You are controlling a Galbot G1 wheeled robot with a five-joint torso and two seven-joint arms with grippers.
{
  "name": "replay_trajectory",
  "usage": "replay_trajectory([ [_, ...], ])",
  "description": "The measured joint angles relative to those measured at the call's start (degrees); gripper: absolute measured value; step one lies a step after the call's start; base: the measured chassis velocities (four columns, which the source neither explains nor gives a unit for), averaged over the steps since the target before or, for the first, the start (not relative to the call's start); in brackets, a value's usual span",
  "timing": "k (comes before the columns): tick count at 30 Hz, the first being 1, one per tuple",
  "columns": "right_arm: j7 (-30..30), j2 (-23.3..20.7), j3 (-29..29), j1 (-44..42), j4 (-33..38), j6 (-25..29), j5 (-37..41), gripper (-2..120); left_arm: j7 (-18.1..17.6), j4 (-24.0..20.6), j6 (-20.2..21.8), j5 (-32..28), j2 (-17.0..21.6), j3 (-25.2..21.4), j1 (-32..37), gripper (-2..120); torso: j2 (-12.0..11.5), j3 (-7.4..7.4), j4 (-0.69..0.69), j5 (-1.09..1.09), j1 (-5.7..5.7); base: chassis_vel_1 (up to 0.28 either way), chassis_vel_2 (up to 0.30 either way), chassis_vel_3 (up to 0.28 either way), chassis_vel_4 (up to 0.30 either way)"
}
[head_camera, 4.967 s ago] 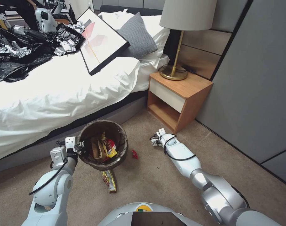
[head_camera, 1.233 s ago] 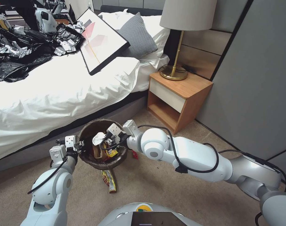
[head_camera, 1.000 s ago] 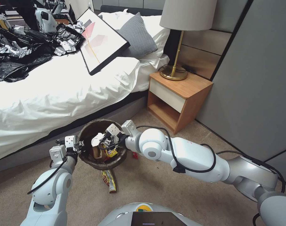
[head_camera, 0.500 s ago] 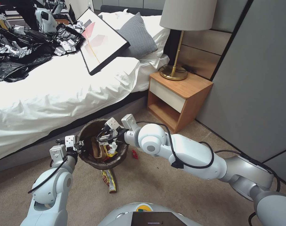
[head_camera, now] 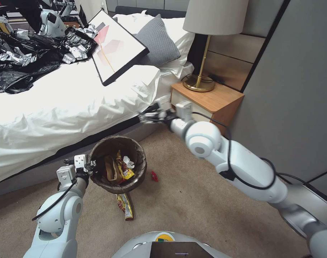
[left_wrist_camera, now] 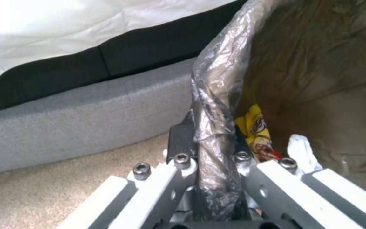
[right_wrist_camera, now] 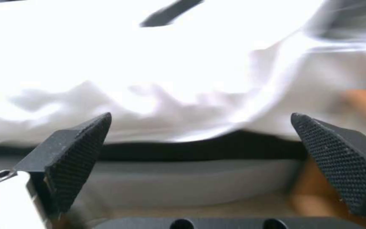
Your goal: Pick up the trash bin, then pick up the garbage from the floor and place it into the trash bin.
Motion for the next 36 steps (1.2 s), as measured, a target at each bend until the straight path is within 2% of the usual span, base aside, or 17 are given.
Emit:
replay_trajectory([
  [1, 0.0, 0.0, 0.0, 0.0, 0.0, 0.0, 0.0, 100, 0.0, 0.0, 0.0, 0.0, 0.0, 0.0, 0.0, 0, 0.0, 0.0, 0.0, 0.0, 0.0, 0.0, 0.0, 0.0, 0.0],
  [2, 0.14, -0.72, 2.89, -2.71, 0.22, 1.11, -2.83, 100, -0.21, -0.01, 0.0, -0.04, -0.01, 0.03, -0.01, 0, 0.0, 0.0, -0.02, 0.0, 0.0, 0.0, 0.0, 0.0, 0.0],
  [4, -1.6, -1.3, 13.09, -12.75, 0.09, 5.69, -15.37, 100, -0.55, -0.05, 0.0, -0.3, 0.13, 0.02, 0.07, 0, 0.0, -0.01, -0.01, -0.02, 0.0, 0.0, 0.0, 0.0, 0.0],
  [5, -1.6, -1.3, 13.09, -12.75, 0.09, 5.69, -15.37, 100, -0.55, -0.05, 0.0, -0.3, 0.13, 0.02, 0.07, 0, 0.0, -0.01, -0.01, -0.02, 0.0, 0.0, 0.0, 0.0, 0.0],
  [7, -3.6, 0.18, 21.38, -24.0, -1.11, 10.58, -25.56, 100, -0.78, -0.19, 0.0, -0.81, 0.45, 0.0, 0.16, 0, 0.0, -0.01, -0.03, -0.01, 0.0, 0.0, 0.0, 0.0, 0.0],
  [8, -3.6, 0.18, 21.38, -24.0, -1.11, 10.58, -25.56, 100, -0.78, -0.19, 0.0, -0.81, 0.45, 0.0, 0.16, 0, 0.0, -0.01, -0.03, -0.01, 0.0, 0.0, 0.0, 0.0, 0.0],
  [10, -4.84, 3.64, 27.27, -32.57, -2.85, 15.95, -34.16, 100, -1.19, -0.31, 0.0, -1.04, 0.59, 0.12, 0.17, 0, 0.0, -0.01, -0.05, 0.02, 0.0, 0.0, 0.0, 0.0, 0.0],
  [11, -5.23, 5.55, 29.2, -35.36, -3.64, 18.23, -37.77, 100, -1.42, -0.36, 0.0, -1.09, 0.65, 0.16, 0.24, 0, 0.0, -0.01, -0.05, -0.04, 0.0, 0.0, 0.0, 0.0, 0.0],
  [12, -5.23, 5.55, 29.2, -35.36, -3.64, 18.23, -37.77, 100, -1.42, -0.36, 0.0, -1.09, 0.65, 0.16, 0.24, 0, 0.0, -0.01, -0.05, -0.04, 0.0, 0.0, 0.0, 0.0, 0.0],
  [13, -5.65, 9.18, 31.26, -38.39, -4.75, 20.57, -41.93, 100, -1.69, -0.45, 0.0, -1.18, 0.74, 0.2, 0.39, 0, 0.0, -0.01, -0.01, -0.04, 0.0, 0.0, 0.0, 0.0, 0.0],
  [15, -5.91, 12.51, 32.33, -40.8, -5.55, 22.21, -45.07, 100, -1.99, -0.61, 0.0, -1.39, 0.89, 0.27, 0.53, 0, 0.0, -0.01, -0.01, 0.01, 0.0, 0.0, 0.0, 0.0, 0.0],
  [17, -6.1, 13.96, 32.78, -42.01, -5.85, 23.04, -46.58, 100, -2.16, -0.72, 0.0, -1.51, 0.99, 0.3, 0.63, 0, 0.0, -0.01, 0.01, 0.02, 0.0, 0.0, 0.0, 0.0, 0.0],
  [18, -6.53, 16.78, 33.55, -44.48, -6.39, 24.62, -49.82, 100, -2.41, -0.89, 0.0, -1.66, 1.12, 0.37, 0.75, 0, 0.0, -0.01, 0.0, -0.05, 0.0, 0.0, 0.0, 0.0, 0.0],
  [22, -7.41, 20.27, 33.5, -48.14, -7.26, 26.97, -53.9, 100, -2.44, -1.28, 0.0, -1.67, 1.32, 0.66, 0.83, 0, 0.0, -0.01, -0.02, -0.05, 0.0, 0.0, 0.0, 0.0, 0.0],
  [36, -7.43, 20.25, 31.77, -47.27, -7.68, 27.78, -54.86, 100, -2.22, -1.77, 0.0, -1.71, 0.77, 0.94, 1.22, 0, 0.0, 0.0, -0.01, -0.04, 0.0, 0.004, 0.003, 0.002, 0.004],
])
